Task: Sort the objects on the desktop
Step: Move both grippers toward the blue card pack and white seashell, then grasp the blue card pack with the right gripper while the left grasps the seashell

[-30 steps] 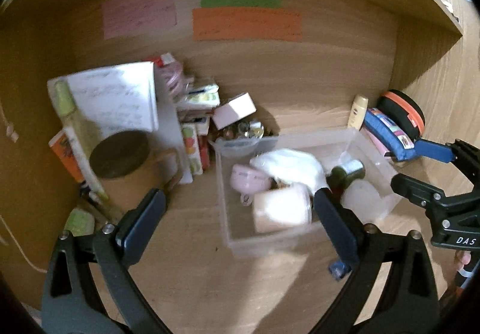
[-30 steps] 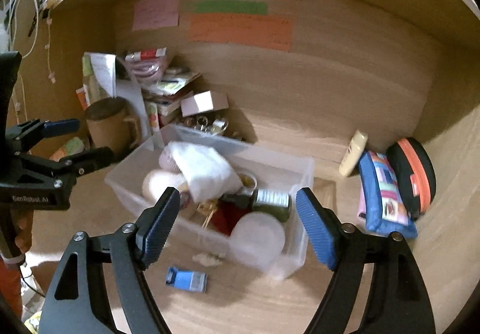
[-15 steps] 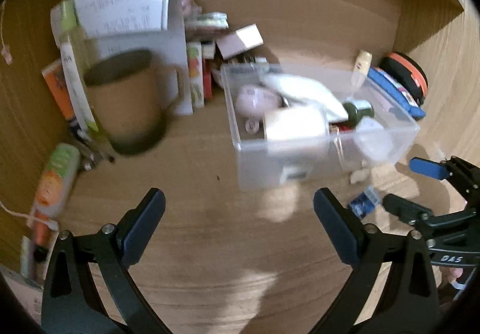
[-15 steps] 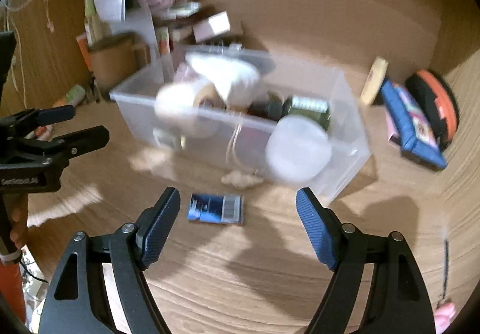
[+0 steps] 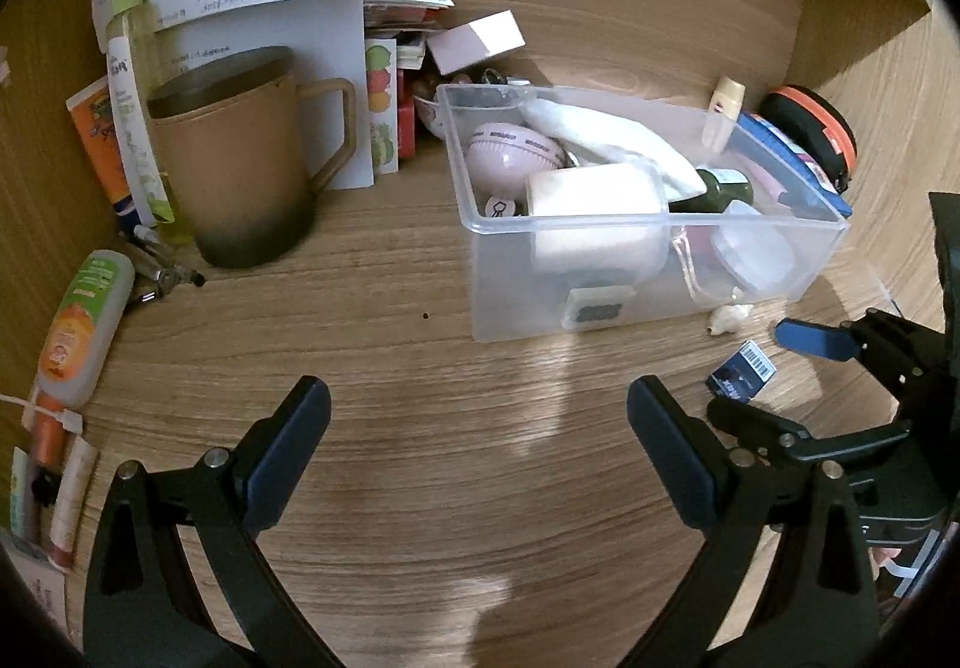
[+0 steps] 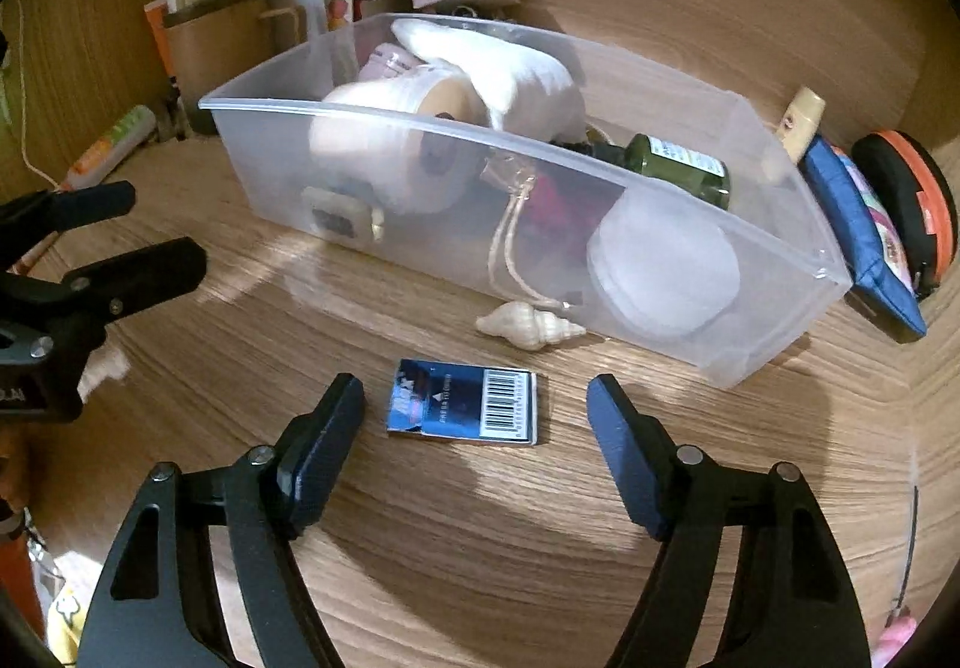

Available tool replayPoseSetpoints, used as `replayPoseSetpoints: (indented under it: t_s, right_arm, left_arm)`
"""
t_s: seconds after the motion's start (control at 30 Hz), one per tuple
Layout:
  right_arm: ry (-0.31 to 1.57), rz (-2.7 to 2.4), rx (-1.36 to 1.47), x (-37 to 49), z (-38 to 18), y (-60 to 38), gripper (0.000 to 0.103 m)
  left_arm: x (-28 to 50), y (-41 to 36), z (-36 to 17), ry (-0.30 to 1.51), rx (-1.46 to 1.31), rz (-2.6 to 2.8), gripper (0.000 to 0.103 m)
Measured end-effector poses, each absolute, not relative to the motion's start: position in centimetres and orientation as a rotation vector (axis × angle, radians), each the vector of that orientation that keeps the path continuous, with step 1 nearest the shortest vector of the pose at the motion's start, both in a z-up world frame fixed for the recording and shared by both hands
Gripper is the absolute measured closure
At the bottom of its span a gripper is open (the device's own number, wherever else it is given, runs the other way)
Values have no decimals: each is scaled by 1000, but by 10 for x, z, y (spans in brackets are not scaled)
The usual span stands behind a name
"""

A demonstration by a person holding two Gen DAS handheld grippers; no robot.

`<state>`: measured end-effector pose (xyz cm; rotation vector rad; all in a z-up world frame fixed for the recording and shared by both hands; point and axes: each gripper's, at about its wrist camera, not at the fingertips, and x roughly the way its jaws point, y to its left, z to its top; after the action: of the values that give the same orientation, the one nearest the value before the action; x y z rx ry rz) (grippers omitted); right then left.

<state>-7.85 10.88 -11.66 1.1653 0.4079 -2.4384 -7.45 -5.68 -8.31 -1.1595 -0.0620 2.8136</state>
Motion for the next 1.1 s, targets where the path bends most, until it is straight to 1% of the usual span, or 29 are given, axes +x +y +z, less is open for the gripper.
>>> replayPoseSetpoints:
  t_s: [0.03, 0.07, 0.13, 0.17, 0.27, 0.37, 0.47, 0.77, 0.8, 0.83, 0.87, 0.93, 1.03, 1.1]
  right_arm:
    - [409, -2430, 1164, -78, -118, 108, 38]
    - [403, -2419, 1159, -78, -117, 109, 40]
    - [394, -2392, 1147, -74, -117, 108, 55]
    - [400, -2383, 1139, -72, -117, 108, 59]
    - [427, -2380, 1117, -69, -118, 107, 58]
    - [417, -2393, 1105, -66, -118, 120, 59]
    - [373, -2422, 1088, -66, -114, 142, 59]
    - [256, -2525, 1016, -75, -87, 227, 58]
    - [239, -2530, 1008, -77, -85, 234, 58]
    - [221, -2531, 1001, -79, -84, 242, 58]
    - [204, -2531, 993, -80, -83, 249, 58]
    - [181, -2527, 978, -83, -80, 258, 58]
    - [149, -2511, 953, -85, -77, 266, 58]
    - [147, -2497, 936, -85, -76, 267, 58]
  left_arm:
    - [-74, -56, -83, -61, -1159, 2815, 3]
    - [-75, -55, -83, -56, -1160, 2818, 3]
    - [-75, -52, -83, -34, -1164, 2828, 3]
    - [-74, -50, -83, -23, -1164, 2831, 3]
    - [-73, -42, -82, -8, -1156, 2822, 3]
    - [-72, -26, -79, 27, -1141, 2814, 3]
    - [-76, -4, -79, 94, -1150, 2799, 3]
    - [-97, 70, -87, 196, -1195, 2724, 4]
    - [-100, 76, -87, 193, -1203, 2713, 10]
    - [-105, 82, -88, 185, -1222, 2703, 18]
    - [-109, 85, -90, 174, -1245, 2695, 22]
    - [-118, 92, -96, 137, -1293, 2674, 37]
    - [-123, 99, -101, 116, -1331, 2668, 44]
    - [-124, 104, -102, 113, -1336, 2675, 48]
